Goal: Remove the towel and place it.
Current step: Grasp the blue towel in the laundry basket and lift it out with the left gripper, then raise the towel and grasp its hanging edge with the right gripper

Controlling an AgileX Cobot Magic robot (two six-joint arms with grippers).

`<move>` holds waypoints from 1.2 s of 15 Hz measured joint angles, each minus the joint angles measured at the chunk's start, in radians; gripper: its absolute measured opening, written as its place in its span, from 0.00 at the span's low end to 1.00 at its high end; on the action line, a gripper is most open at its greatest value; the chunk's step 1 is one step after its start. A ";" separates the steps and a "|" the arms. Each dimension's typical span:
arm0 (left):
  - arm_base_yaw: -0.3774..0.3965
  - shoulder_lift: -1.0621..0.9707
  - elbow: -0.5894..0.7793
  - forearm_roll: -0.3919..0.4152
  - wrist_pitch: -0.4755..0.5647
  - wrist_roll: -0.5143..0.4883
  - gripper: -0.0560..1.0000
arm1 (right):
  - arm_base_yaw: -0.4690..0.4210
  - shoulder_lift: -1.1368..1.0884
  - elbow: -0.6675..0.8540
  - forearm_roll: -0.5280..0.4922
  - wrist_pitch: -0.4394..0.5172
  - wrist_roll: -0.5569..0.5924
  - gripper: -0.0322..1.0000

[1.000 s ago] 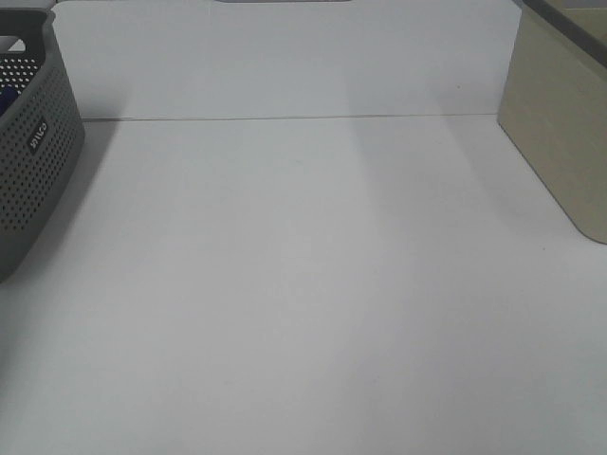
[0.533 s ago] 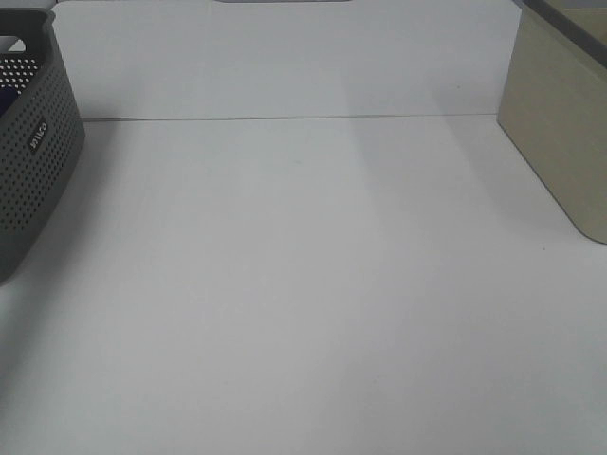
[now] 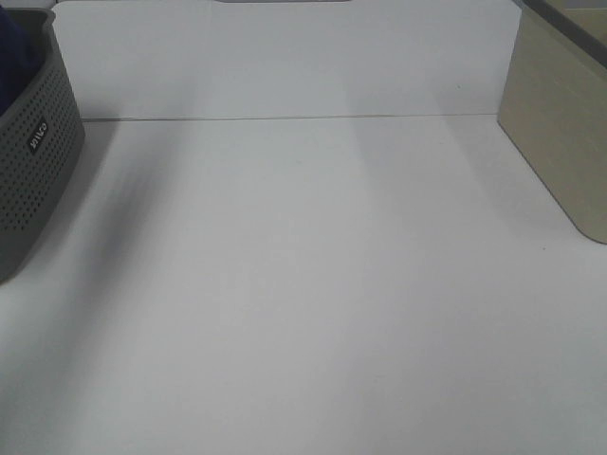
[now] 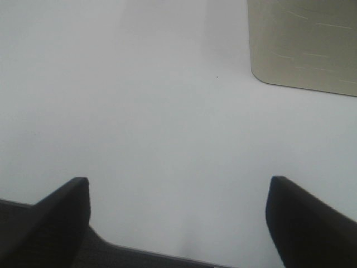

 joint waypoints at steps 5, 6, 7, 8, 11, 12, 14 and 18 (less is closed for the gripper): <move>-0.270 -0.078 -0.007 0.007 -0.038 0.160 0.05 | 0.000 0.000 0.000 0.001 0.000 0.000 0.84; -0.327 -0.078 -0.007 0.007 -0.038 0.200 0.05 | 0.000 0.000 0.000 0.009 0.000 0.000 0.84; -0.379 -0.078 -0.007 0.007 -0.036 0.229 0.05 | 0.000 0.003 0.000 0.031 -0.001 -0.003 0.84; -0.429 -0.078 -0.007 0.007 -0.032 0.248 0.05 | 0.000 0.021 -0.004 0.065 -0.009 -0.017 0.84; -0.536 -0.078 -0.007 0.006 -0.005 0.285 0.05 | 0.000 0.115 -0.014 0.245 -0.117 -0.164 0.84; -0.566 -0.078 -0.007 0.006 0.000 0.288 0.05 | 0.000 0.165 -0.015 0.354 -0.168 -0.271 0.84; -0.647 -0.078 -0.007 0.007 0.006 0.290 0.05 | 0.000 0.382 -0.016 0.695 -0.265 -0.658 0.84; -0.742 -0.078 -0.007 0.007 0.007 0.290 0.05 | 0.000 0.723 -0.016 1.132 -0.274 -1.215 0.84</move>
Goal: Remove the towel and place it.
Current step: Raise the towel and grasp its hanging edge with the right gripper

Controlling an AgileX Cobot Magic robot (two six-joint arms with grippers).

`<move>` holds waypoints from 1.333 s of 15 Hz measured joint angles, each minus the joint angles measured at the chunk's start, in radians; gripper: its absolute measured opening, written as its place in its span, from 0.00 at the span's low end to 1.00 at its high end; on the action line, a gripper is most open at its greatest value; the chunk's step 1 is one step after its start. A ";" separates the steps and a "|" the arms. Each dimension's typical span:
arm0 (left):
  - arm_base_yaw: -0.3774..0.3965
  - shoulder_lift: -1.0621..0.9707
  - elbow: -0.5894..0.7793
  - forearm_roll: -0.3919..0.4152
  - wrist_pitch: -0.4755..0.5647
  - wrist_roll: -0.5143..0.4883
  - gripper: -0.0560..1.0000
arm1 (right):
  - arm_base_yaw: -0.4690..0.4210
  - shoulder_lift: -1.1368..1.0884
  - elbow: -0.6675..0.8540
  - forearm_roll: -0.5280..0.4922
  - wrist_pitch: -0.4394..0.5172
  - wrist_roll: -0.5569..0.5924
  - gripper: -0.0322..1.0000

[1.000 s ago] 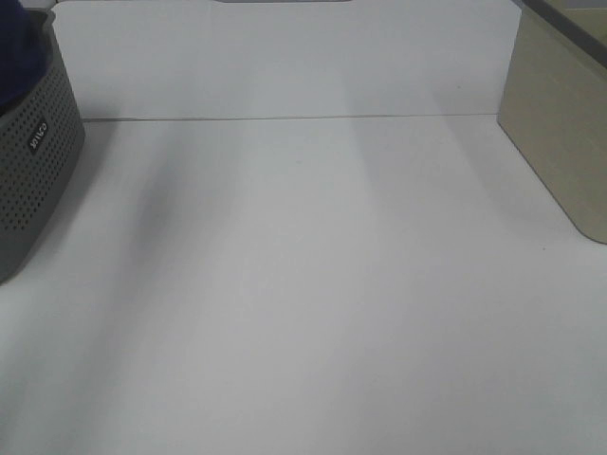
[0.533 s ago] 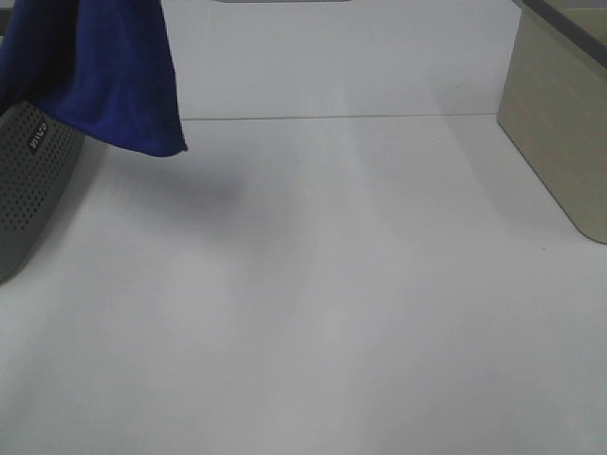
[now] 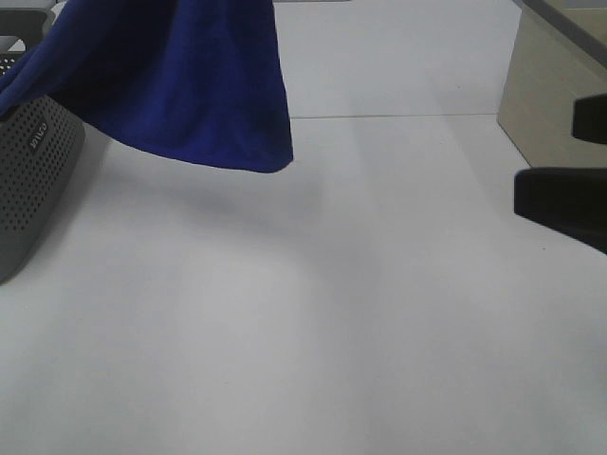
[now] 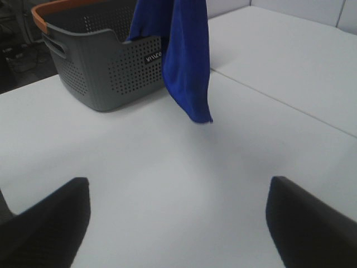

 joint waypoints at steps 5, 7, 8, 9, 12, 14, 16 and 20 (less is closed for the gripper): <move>-0.030 0.000 0.000 -0.002 0.001 0.000 0.05 | 0.000 0.355 0.000 0.376 0.088 -0.516 0.84; -0.030 0.000 0.000 -0.019 -0.020 0.000 0.05 | 0.000 0.514 -0.003 0.416 0.218 -0.680 0.84; -0.030 0.000 0.000 -0.030 -0.033 0.000 0.05 | 0.000 0.556 -0.007 0.417 0.250 -0.715 0.84; -0.030 0.000 0.000 -0.066 -0.080 0.000 0.05 | 0.000 0.713 -0.050 0.420 0.328 -0.780 0.84; -0.030 0.000 0.000 -0.094 -0.098 0.000 0.05 | 0.002 0.875 -0.154 0.429 0.355 -0.788 0.84; -0.030 0.000 0.000 -0.100 -0.121 0.000 0.05 | 0.040 0.952 -0.221 0.432 0.356 -0.788 0.84; -0.030 0.000 0.000 -0.110 -0.131 0.000 0.05 | 0.098 0.993 -0.259 0.432 0.346 -0.788 0.84; -0.030 0.000 0.000 -0.136 -0.142 0.000 0.05 | 0.200 1.040 -0.352 0.431 0.261 -0.774 0.84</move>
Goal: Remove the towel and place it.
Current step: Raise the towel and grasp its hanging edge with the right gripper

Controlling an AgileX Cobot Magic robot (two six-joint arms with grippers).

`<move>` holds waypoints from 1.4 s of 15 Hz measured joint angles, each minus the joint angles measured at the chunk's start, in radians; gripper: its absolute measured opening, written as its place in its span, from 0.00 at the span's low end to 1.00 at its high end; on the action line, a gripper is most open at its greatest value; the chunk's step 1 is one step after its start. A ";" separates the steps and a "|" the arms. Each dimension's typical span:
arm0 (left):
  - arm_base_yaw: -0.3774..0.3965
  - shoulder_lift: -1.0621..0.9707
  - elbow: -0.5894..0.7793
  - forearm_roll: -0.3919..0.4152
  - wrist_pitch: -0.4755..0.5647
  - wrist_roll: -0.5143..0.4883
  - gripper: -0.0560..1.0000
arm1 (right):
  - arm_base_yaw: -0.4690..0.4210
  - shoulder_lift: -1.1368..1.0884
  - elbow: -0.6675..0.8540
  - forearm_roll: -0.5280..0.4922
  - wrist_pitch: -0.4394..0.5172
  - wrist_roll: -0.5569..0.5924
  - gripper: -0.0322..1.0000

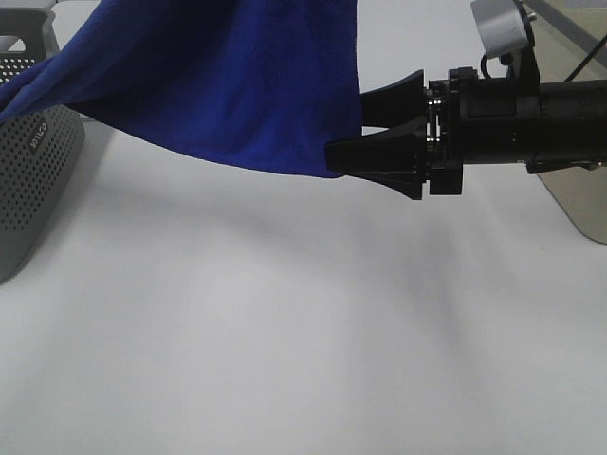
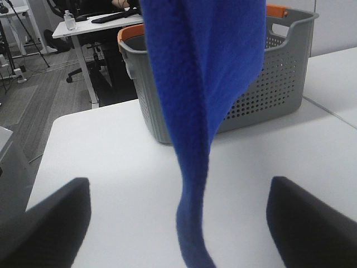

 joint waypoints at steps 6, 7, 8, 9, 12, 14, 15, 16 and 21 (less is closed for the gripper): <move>0.000 0.000 0.000 -0.051 -0.022 -0.002 0.05 | 0.079 0.054 -0.055 0.000 -0.045 0.022 0.76; 0.000 0.000 0.000 -0.051 -0.022 -0.003 0.05 | 0.079 0.054 -0.055 0.000 -0.045 0.023 0.66; 0.000 0.000 0.000 -0.052 -0.022 -0.003 0.05 | 0.079 0.054 -0.055 0.000 -0.045 0.023 0.56; 0.000 0.000 0.000 -0.052 -0.022 -0.003 0.05 | 0.079 0.054 -0.055 0.000 -0.045 0.023 0.45; 0.000 0.000 0.000 -0.046 -0.022 -0.003 0.05 | 0.079 0.054 -0.055 0.000 -0.046 0.023 0.25; 0.000 0.000 0.000 -0.045 -0.022 -0.003 0.05 | 0.079 0.054 -0.055 0.000 -0.046 0.024 0.18; 0.000 0.000 0.000 -0.045 -0.022 -0.003 0.05 | 0.079 0.054 -0.055 0.000 -0.046 0.033 0.09; 0.000 0.000 0.000 -0.045 -0.022 -0.010 0.05 | 0.079 0.054 -0.055 0.000 -0.046 0.050 0.05; 0.000 0.000 0.000 -0.045 -0.022 -0.111 0.05 | 0.079 0.054 -0.055 0.000 -0.089 0.173 0.05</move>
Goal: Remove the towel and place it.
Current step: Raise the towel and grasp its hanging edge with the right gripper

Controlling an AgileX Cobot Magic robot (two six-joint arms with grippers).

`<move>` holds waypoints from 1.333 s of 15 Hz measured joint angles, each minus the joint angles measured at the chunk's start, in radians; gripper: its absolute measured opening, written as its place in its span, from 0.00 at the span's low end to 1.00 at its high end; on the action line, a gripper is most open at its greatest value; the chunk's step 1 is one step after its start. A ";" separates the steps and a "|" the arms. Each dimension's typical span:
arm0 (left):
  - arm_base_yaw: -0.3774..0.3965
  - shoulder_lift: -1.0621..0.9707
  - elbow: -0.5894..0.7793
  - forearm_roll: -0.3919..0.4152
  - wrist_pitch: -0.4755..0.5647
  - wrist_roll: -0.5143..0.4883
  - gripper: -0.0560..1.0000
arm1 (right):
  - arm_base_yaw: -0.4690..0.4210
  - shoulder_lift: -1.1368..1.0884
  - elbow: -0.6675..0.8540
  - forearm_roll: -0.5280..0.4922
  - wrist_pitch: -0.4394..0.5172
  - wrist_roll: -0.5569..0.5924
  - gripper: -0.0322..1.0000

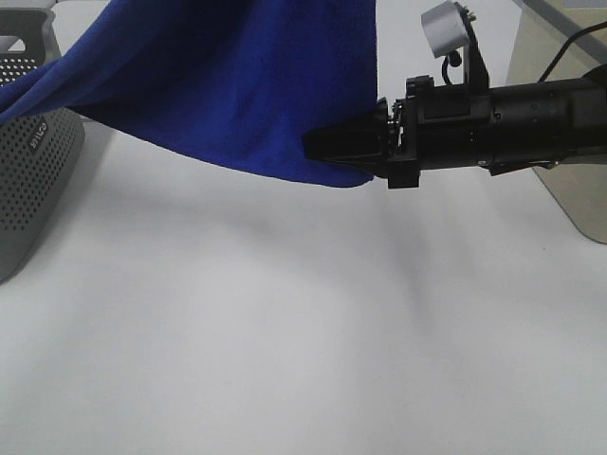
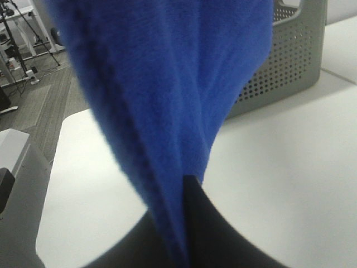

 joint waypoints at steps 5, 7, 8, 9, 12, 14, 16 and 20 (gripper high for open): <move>0.000 0.000 0.000 0.000 0.000 -0.275 0.05 | 0.000 -0.140 -0.084 -0.236 -0.168 0.484 0.05; 0.000 0.000 0.000 0.000 0.000 -0.381 0.05 | 0.000 -0.186 -0.180 -0.508 -0.171 0.756 0.05; 0.000 0.000 0.000 0.002 0.000 -0.436 0.05 | 0.000 -0.208 -0.271 -0.731 -0.153 0.967 0.05; 0.000 0.000 0.000 0.013 -0.002 -0.455 0.05 | 0.000 -0.212 -0.348 -0.870 -0.119 1.118 0.05; 0.011 0.000 0.000 0.073 -0.043 -0.471 0.05 | 0.000 -0.218 -0.588 -1.234 0.039 1.451 0.05; 0.048 0.000 0.000 0.078 -0.110 -0.491 0.05 | 0.000 -0.220 -0.738 -1.359 0.101 1.538 0.05; 0.099 0.005 0.000 0.080 -0.198 -0.548 0.05 | 0.000 -0.221 -0.848 -1.391 0.115 1.551 0.05; 0.168 0.044 0.000 0.097 -0.338 -0.621 0.05 | 0.000 -0.221 -0.924 -1.404 -0.032 1.515 0.05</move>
